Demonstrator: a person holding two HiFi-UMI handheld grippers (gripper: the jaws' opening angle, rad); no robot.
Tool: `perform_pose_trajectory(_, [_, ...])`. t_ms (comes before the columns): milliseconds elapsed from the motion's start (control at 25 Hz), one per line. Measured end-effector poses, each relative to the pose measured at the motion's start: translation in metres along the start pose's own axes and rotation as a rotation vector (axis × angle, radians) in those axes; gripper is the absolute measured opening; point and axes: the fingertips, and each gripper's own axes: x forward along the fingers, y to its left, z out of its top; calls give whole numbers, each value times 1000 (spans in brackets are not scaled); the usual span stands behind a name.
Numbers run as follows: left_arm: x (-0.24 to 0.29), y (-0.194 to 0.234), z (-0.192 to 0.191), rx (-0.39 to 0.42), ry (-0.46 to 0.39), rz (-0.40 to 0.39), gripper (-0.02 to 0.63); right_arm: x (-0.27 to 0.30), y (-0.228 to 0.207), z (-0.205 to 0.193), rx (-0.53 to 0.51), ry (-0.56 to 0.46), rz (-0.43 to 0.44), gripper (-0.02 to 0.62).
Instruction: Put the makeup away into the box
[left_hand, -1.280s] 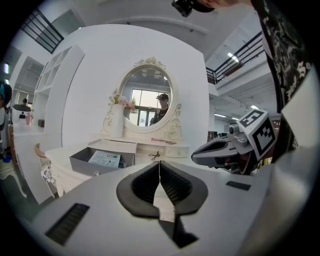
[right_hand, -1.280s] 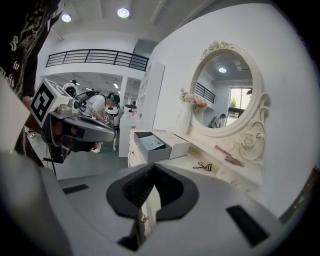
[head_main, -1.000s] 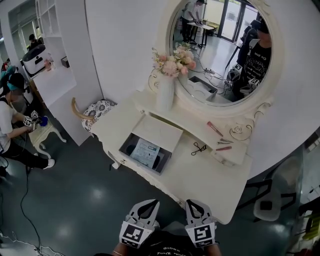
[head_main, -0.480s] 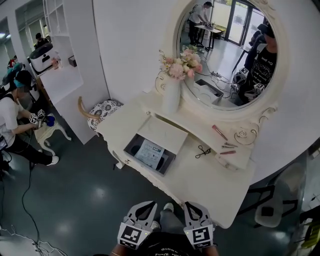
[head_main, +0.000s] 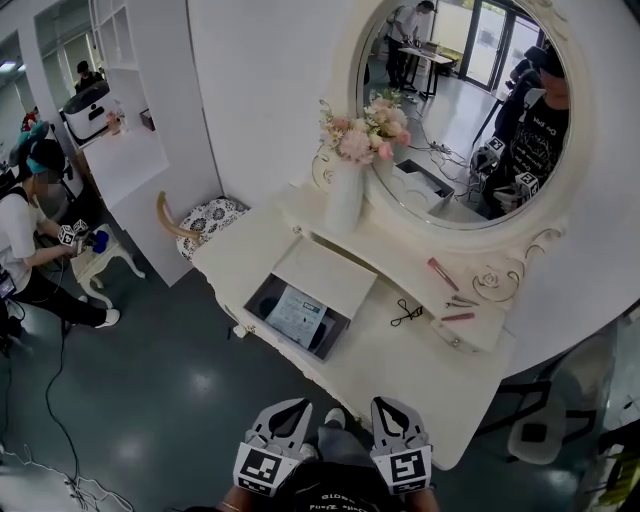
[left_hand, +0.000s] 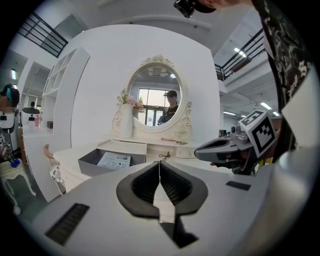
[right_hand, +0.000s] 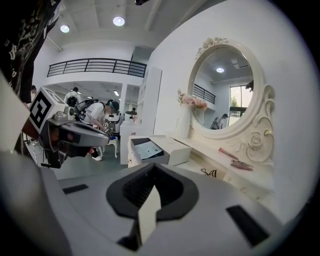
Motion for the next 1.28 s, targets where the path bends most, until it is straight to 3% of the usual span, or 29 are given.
perform_pose_trajectory(240, [28,-1,8,3,13,-9,17,16,-34,-1,21,13,-9,9])
perform_pose_trajectory(440, [63,5,12,-1,48,8,17,29,-70,8,133,-30,-21,9])
perform_pose_trajectory(800, [114,8,35,-10,29,-17,17,51,-120,-9,126,50,-39,9])
perform_pose_trajectory(1040, [137,25,43,-14,24,14,17,66,-136,-13,144,61,-46,9])
perform_pose_trajectory(1280, [143,27,40,-13,57,-10,17,71,-146,-18,168,82,-85,9])
